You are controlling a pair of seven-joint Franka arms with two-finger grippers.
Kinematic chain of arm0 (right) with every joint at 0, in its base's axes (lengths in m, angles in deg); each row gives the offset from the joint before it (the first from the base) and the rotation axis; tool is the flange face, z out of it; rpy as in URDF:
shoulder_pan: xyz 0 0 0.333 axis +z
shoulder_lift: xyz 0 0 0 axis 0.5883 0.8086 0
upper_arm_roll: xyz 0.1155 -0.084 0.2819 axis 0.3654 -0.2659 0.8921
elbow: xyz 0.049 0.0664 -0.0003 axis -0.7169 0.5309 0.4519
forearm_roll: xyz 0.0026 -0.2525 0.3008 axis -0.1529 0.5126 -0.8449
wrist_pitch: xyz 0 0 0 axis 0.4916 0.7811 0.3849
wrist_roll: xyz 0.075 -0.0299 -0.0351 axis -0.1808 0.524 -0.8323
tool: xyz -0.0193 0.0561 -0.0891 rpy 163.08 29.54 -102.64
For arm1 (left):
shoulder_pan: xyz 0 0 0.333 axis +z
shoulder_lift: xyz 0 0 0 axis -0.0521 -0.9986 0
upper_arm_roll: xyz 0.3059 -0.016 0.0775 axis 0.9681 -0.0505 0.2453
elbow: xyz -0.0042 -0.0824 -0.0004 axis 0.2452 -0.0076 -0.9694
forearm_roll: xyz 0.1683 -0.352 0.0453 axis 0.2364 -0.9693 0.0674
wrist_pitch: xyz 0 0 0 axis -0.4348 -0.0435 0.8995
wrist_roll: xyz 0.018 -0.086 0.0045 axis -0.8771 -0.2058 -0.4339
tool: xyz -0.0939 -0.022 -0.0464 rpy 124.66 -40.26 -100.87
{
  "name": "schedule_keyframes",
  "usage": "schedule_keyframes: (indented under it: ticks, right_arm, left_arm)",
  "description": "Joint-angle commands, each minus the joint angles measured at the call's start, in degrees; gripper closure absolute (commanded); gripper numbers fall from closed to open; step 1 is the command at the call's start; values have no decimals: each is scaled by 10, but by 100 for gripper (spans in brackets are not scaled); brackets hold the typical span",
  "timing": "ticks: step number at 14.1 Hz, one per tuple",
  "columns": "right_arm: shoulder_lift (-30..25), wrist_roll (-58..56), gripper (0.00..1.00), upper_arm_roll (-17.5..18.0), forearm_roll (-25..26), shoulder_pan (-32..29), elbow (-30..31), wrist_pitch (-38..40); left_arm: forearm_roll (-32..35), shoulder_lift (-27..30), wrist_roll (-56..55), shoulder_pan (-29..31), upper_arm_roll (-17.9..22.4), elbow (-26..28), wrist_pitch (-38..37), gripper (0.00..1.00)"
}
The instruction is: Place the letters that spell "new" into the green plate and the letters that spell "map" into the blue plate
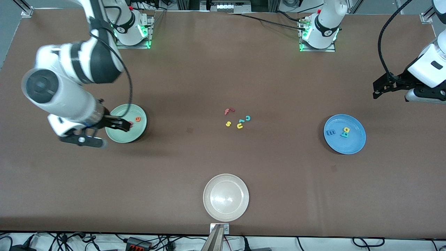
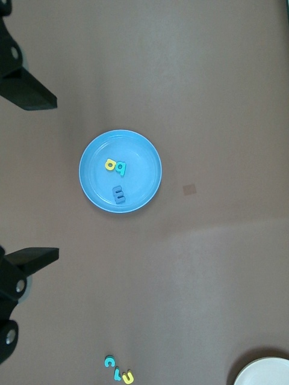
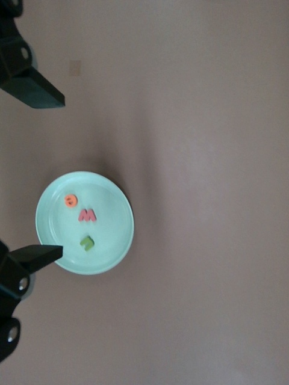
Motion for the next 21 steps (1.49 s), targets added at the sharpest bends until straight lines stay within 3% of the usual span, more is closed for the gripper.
schedule_keyframes:
  ticks: [1,3,7,9,12,18,21]
  right_arm:
    - [-43,-61,0,29,13,-62,4,11]
    - [-67,-89,0,61,13,-125,4,22]
    - [-106,-136,0,207,14,-314,5,39]
    - [-120,-173,0,208,20,-326,5,54]
    - [-131,-213,0,181,33,-327,4,61]
    - [-142,-206,0,219,31,-366,6,71]
    - [-144,-202,0,220,42,-361,13,73]
  left_arm:
    - [-12,-2,10,-2,3,-10,-4,0]
    - [-12,-2,10,-2,3,-10,-4,0]
    - [-12,-2,9,-2,3,-10,-4,0]
    - [-12,-2,9,-3,3,-10,-4,0]
    - [-12,-2,9,-3,3,-10,-4,0]
    - [-12,-2,10,-3,3,-11,-5,0]
    - [-12,-2,10,-3,3,-13,-10,0]
